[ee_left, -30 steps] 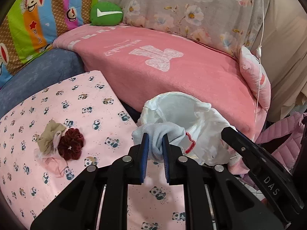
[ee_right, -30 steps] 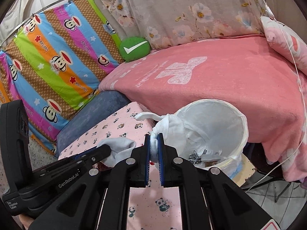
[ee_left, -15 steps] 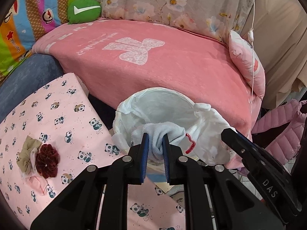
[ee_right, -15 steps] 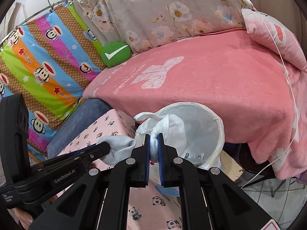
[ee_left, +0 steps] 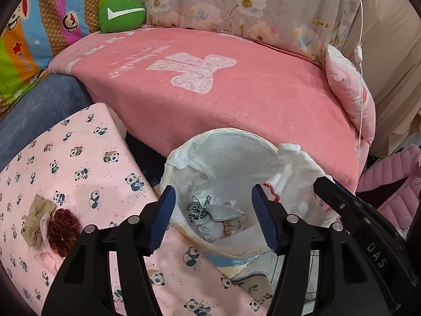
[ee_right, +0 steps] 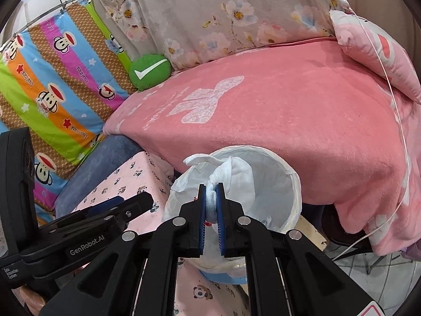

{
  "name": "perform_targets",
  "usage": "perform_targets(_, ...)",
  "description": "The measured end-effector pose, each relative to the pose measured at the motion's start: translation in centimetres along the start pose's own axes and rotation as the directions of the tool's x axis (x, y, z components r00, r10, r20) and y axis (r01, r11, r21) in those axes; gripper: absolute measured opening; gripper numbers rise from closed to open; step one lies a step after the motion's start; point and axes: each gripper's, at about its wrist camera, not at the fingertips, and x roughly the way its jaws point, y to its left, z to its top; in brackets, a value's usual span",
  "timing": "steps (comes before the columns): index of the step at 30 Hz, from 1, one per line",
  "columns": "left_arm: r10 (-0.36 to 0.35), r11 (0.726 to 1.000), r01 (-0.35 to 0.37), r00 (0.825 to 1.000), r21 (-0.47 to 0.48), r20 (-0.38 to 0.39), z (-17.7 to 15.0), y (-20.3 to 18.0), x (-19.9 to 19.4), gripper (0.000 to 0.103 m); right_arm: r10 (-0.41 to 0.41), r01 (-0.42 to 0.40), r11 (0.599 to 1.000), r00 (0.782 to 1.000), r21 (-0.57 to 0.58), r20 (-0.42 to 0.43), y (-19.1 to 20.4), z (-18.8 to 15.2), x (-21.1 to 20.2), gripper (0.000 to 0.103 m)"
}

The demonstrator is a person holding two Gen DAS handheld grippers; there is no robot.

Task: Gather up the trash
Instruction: 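Carry both socks over the bin and open both tools, then move both tools back over the beige sock and scrunchie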

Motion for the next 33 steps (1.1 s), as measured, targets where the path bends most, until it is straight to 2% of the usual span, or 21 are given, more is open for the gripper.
perform_targets(2,0.007,1.000,-0.007,1.000,-0.011,0.002,-0.1,0.5,-0.1,0.059,-0.001,0.001,1.000,1.000,0.000,-0.002,0.1,0.1,0.3,0.009)
perform_targets(10,0.038,0.999,-0.037,0.999,-0.039,0.003,-0.6,2.2,-0.4,0.063,-0.004,0.004,1.000,1.000,-0.004,0.001,1.3,0.3,1.4,0.026)
perform_targets(17,0.046,0.996,-0.045,0.999,-0.072,0.005,-1.2,3.3,-1.2,0.063,0.004,-0.004,0.999,1.000,-0.035,-0.008,2.8,-0.2,1.1,0.026)
perform_targets(21,0.046,0.995,-0.045,0.999,-0.085,0.008,-1.6,3.8,-1.9,0.063,0.016,-0.017,0.999,1.000,-0.051,-0.014,3.8,-0.8,0.6,0.032)
perform_targets(33,0.065,0.990,-0.063,0.998,-0.126,0.018,-3.7,5.8,-4.0,0.063,0.051,-0.054,0.995,0.998,-0.086,-0.040,6.7,-3.3,-1.0,0.034)
